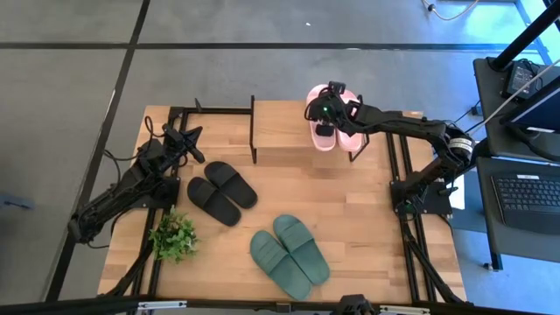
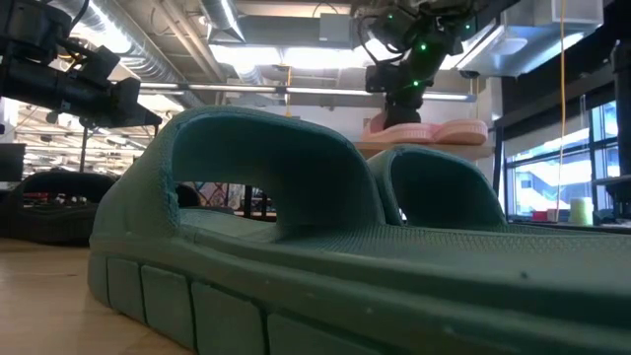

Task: Pick and place slides into the shelf
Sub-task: Put the pink slide on the shelf

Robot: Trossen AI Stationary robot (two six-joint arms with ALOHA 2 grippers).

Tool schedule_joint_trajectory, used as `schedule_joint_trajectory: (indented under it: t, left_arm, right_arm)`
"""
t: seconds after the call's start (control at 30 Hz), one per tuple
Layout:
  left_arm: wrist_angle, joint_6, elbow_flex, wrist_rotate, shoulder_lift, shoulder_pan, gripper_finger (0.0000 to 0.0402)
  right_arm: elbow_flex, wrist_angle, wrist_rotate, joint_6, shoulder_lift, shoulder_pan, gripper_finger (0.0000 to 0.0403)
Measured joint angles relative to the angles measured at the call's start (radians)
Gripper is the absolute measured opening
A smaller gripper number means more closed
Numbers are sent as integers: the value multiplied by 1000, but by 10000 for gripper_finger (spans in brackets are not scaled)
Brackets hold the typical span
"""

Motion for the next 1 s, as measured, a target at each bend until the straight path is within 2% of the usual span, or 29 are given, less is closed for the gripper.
schedule_joint_trajectory:
  t: [0.2, 0.83, 1.0]
  left_arm:
    - [2, 0, 0, -18, 0, 0, 0]
    - [2, 0, 0, -19, 0, 0, 0]
    - [2, 0, 0, -19, 0, 0, 0]
  right_arm:
    - [0, 5, -1, 1, 0, -11, 17]
    - [-2, -21, 2, 8, 0, -13, 216]
    - [-2, -23, 3, 32, 0, -13, 244]
